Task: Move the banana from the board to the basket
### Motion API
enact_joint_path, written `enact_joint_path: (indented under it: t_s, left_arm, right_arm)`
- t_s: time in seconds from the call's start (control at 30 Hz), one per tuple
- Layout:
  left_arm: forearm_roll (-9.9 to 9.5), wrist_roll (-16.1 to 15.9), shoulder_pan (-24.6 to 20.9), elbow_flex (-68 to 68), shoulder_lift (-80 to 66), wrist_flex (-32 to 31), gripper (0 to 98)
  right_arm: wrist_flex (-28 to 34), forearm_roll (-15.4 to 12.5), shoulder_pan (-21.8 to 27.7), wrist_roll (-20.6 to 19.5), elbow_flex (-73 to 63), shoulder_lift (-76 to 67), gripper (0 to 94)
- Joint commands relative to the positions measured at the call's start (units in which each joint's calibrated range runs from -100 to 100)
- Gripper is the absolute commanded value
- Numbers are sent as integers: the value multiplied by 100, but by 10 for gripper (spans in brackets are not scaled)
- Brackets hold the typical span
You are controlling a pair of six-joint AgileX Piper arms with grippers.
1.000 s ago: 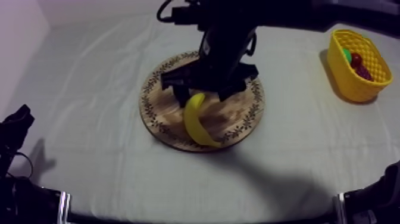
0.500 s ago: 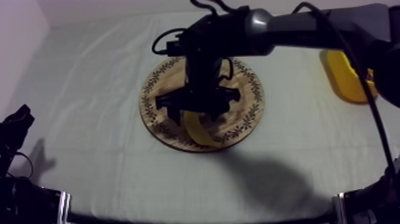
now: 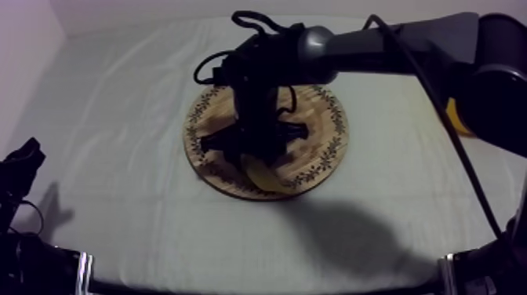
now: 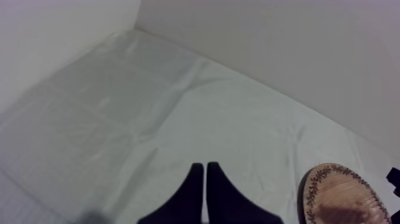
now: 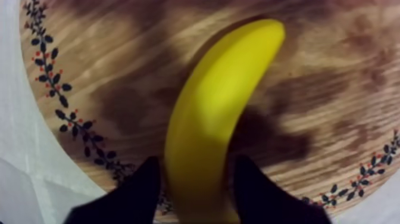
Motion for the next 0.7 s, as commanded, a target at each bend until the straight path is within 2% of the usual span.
enact_joint_path:
  t_s: [0.0, 0.17, 0.3, 0.5, 0.67]
  left_arm:
    - [-2, -1, -1, 0, 4, 0, 1]
    - [-2, -1, -1, 0, 4, 0, 1]
    - [-2, -1, -1, 0, 4, 0, 1]
    - [-2, -1, -1, 0, 4, 0, 1]
    - [-2, -1, -1, 0, 4, 0, 1]
  right_arm:
    - [44, -6, 7, 39, -17, 8, 286]
    - [194, -41, 54, 126, -39, -77, 202]
    - [318, -7, 85, 183, 73, -459, 175]
    - [584, 55, 288, 305, 353, -1511, 174]
    - [927, 103, 802, 425, 344, -2360, 209]
